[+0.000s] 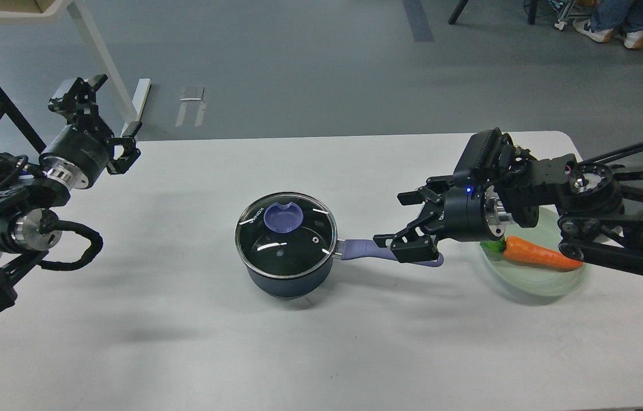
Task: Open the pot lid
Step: 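Reach the right gripper to the lavender pot handle and grasp it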
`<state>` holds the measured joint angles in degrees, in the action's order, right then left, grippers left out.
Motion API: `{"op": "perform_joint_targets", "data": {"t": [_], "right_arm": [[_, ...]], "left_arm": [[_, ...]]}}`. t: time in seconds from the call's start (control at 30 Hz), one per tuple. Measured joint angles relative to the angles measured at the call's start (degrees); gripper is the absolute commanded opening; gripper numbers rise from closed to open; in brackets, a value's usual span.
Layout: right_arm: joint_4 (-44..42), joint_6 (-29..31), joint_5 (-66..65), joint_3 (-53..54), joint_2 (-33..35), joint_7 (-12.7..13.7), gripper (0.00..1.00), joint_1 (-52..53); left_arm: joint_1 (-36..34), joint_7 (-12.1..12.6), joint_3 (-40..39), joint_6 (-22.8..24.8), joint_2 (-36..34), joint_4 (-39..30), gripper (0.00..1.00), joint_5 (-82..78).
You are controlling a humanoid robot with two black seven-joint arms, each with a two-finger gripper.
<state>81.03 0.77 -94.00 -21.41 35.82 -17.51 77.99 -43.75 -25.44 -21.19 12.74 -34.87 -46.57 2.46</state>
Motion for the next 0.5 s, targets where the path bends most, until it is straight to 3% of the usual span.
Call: {"op": "perform_joint_targets", "data": {"t": [0.1,0.33,0.5], "right_arm": [[-0.3,-0.3,-1.8,-1.4,-1.0,-0.3,0.79,-0.8],[-0.4,-0.4,-2.9,-3.2,-1.5,-0.4,0.65,-1.1],[-1.6,-0.4,-3.3,-3.4,-1.9,-0.4,0.47,-1.1]], "left_arm": [[-0.5,0.0,0.0,0.0,0.1,-0.1,0.99,-0.7],[-1.6,0.0,0.1,-0.1,0.3,-0.1,0.99,-1.0],[-1.8,0.0,0.1,-0.1,0.3,-0.1,0.99,-1.0]]}}
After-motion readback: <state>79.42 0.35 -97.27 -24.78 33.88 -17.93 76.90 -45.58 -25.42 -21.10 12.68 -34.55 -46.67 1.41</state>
